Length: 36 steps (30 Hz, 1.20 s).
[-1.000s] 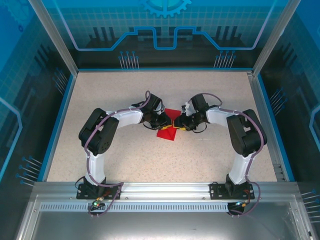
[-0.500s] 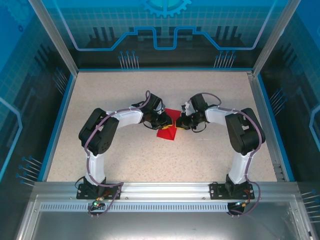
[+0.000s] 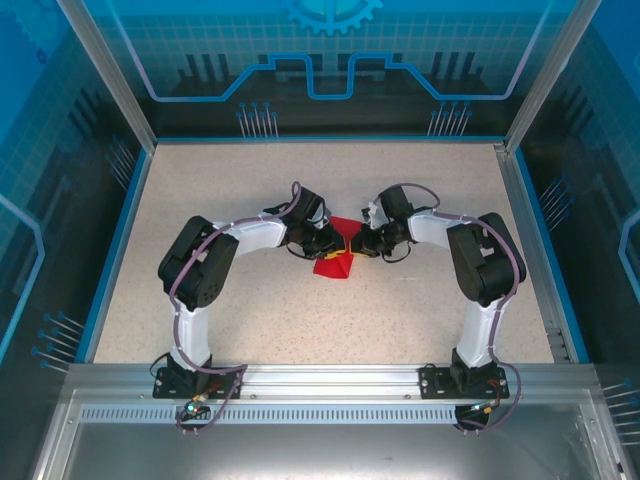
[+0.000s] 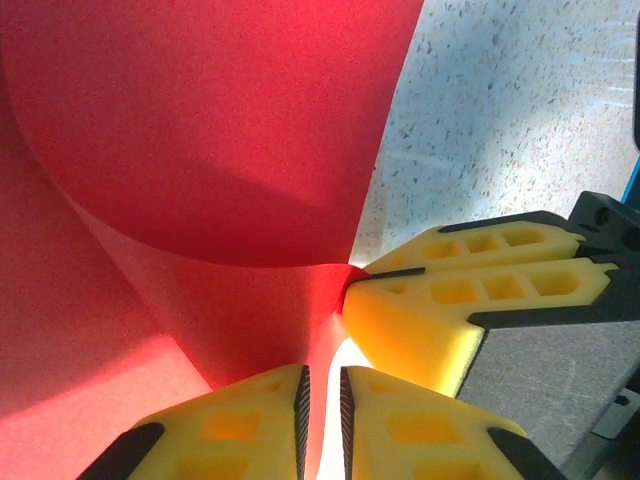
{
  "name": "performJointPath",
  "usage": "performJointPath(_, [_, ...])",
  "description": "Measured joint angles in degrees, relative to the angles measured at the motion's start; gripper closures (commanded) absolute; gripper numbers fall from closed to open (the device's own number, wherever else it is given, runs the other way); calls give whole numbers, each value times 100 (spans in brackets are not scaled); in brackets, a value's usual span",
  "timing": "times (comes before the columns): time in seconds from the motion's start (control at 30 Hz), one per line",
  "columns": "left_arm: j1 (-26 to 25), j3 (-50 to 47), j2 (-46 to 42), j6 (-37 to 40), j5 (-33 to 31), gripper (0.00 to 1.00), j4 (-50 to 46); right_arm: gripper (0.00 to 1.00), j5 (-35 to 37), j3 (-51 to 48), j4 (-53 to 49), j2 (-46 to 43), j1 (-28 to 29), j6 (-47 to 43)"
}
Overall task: Fold a paper plane with a square sheet of paper (pick it up from the middle)
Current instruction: Fold the triangle a second time at the center of the table.
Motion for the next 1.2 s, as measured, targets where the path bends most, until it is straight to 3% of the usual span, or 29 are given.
performJointPath(1.2, [0,42,181,-4,42,82,-42,90,57,256,-240,275,66,-120])
